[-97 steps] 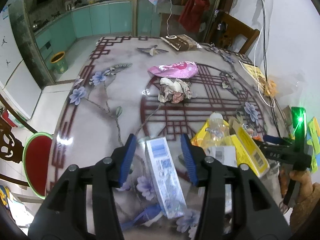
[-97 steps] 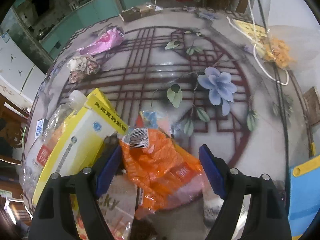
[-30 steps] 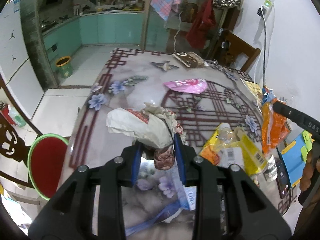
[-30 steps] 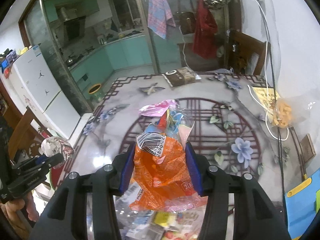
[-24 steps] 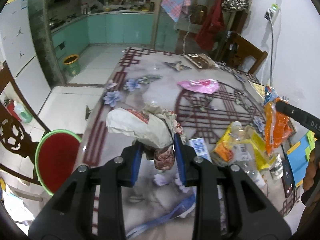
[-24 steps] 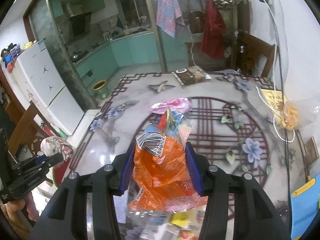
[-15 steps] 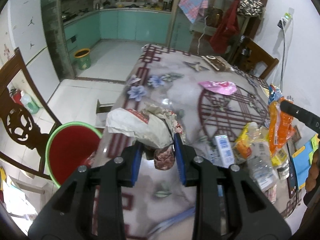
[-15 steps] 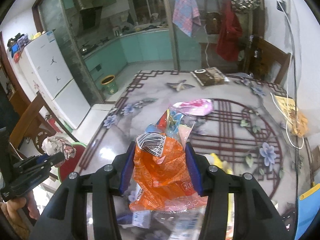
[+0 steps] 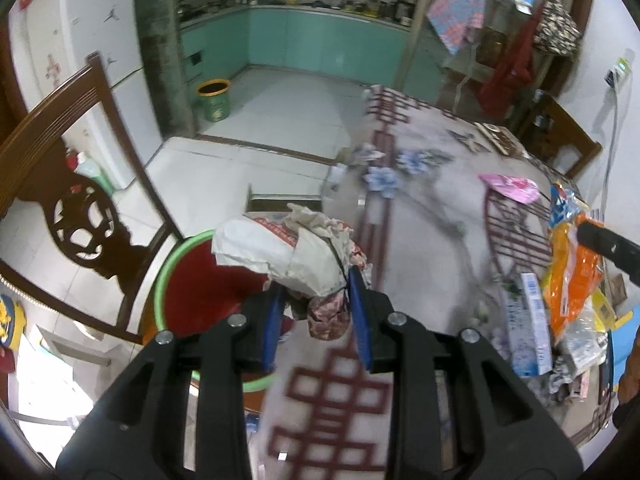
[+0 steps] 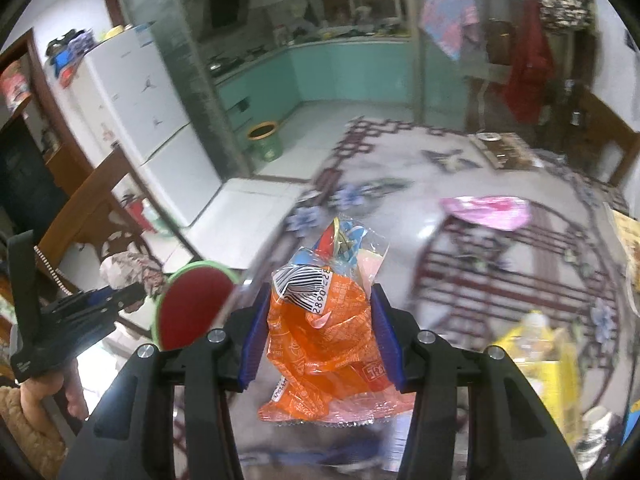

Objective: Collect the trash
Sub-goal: 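Carry the tissue and orange bag to the bucket while the right gripper releases the bag, then open the left gripper to drop the tissue into the bucket, then move both grippers back over the trash on the table, then grasp the white toothpaste box with the left gripper while the right grasps the yellow box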

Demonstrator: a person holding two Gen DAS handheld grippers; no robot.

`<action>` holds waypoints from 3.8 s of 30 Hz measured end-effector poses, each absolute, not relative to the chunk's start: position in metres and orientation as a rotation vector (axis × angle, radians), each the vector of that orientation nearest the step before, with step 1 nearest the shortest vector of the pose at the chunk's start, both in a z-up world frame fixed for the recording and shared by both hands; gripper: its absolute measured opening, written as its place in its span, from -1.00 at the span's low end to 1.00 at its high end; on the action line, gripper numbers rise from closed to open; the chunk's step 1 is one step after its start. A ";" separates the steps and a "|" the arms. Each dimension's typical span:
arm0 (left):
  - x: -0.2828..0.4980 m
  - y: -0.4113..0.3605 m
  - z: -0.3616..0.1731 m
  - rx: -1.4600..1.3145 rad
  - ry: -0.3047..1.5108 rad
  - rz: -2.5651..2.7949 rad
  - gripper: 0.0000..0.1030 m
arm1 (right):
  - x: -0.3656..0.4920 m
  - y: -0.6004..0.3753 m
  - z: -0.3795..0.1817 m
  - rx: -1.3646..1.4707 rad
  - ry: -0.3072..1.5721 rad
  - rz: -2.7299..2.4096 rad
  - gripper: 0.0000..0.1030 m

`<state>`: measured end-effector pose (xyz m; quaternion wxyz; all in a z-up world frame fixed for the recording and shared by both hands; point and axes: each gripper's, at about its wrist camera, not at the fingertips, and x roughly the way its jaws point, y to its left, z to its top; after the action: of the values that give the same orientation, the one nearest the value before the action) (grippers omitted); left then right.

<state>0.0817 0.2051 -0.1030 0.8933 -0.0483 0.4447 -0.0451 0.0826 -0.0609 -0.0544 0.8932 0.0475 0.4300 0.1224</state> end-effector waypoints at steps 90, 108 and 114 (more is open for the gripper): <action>0.084 0.113 -0.126 -0.111 0.958 -0.083 0.69 | 0.038 -0.155 -0.053 0.181 0.857 0.105 0.60; 0.068 -0.032 -0.132 -0.054 1.038 -0.261 0.67 | 0.029 -0.332 -0.099 0.298 0.975 -0.047 0.60; 0.081 -0.060 -0.155 -0.050 1.119 -0.314 0.46 | 0.044 -0.345 -0.124 0.344 1.063 0.028 0.28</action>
<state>0.0806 -0.0598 -0.1546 0.8355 -0.0234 0.5285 -0.1485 0.0441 -0.3451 -0.1241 0.8479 0.1633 0.5042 0.0133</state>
